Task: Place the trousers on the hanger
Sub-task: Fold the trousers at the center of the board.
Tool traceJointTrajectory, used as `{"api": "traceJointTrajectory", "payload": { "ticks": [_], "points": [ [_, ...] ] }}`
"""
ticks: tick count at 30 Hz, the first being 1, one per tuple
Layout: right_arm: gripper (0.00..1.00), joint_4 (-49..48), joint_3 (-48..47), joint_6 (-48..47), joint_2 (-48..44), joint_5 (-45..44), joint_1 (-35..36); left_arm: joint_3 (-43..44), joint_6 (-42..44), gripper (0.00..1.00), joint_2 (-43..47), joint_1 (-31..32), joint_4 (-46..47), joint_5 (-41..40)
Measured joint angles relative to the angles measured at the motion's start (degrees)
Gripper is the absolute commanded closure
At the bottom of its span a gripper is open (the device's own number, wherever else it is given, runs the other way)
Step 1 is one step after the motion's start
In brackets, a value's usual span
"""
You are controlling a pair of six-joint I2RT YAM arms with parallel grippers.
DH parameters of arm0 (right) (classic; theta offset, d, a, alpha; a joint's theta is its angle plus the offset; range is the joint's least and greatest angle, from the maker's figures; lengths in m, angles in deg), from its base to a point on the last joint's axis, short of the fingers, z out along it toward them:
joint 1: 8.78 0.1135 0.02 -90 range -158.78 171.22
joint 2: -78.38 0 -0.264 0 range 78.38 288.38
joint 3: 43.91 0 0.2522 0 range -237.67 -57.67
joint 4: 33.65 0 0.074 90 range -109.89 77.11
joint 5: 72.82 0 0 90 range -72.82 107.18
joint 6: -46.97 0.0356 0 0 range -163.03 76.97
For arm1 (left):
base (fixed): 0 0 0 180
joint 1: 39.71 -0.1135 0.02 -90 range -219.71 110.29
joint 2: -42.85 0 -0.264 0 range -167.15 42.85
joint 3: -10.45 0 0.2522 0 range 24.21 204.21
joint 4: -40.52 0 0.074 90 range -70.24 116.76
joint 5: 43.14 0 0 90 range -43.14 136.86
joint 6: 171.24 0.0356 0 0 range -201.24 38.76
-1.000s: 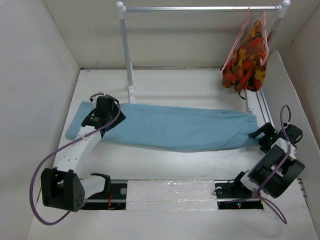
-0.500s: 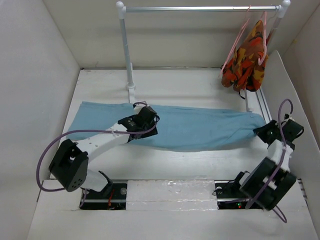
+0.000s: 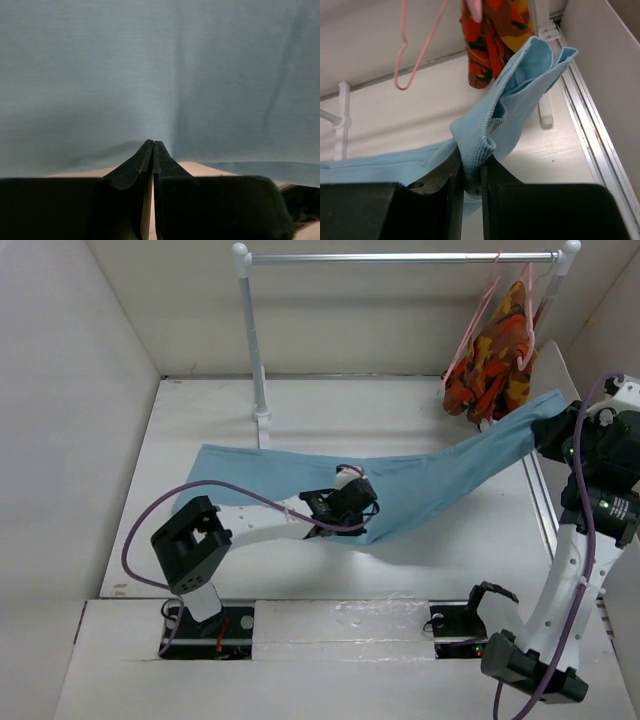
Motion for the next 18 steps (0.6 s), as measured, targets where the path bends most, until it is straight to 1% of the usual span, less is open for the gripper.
{"api": "traceJointTrajectory", "payload": {
  "ticks": [3, 5, 9, 12, 13, 15, 16, 18],
  "points": [
    [1.00, 2.58, -3.85, -0.76, -1.11, -1.20, 2.91, 2.89, -0.04, 1.00, -3.15, 2.21, 1.66, 1.16],
    [1.00, 5.31, -6.29, -1.05, -1.33, -2.40, 4.70, 6.14, -0.44, 1.00, -7.87, 4.28, 3.30, 2.60],
    [1.00, 10.27, -12.83, -1.86, -0.13, -3.96, 8.02, 11.19, -1.14, 1.00, -16.17, 6.27, 5.99, 5.35],
    [1.00, 10.80, -15.65, -2.08, 0.48, -3.98, 12.02, 17.33, -1.49, 1.00, -21.22, 8.00, 5.92, 6.88],
    [1.00, 10.38, -16.06, -2.08, 0.55, -4.46, 13.62, 19.08, -1.49, 1.00, -22.23, 8.59, 5.88, 7.02],
    [1.00, 9.81, -16.70, -1.99, 0.92, -5.49, 17.66, 19.85, -1.49, 1.00, -22.49, 9.44, 5.64, 7.15],
    [1.00, 9.75, -17.20, -1.95, 1.33, -6.14, 19.85, 19.32, -1.44, 1.00, -21.81, 9.75, 5.53, 6.91],
    [1.00, 9.55, -18.49, -1.81, 2.45, -8.07, 25.90, 15.54, -1.22, 1.00, -18.23, 10.23, 4.85, 5.77]
  ]
}}
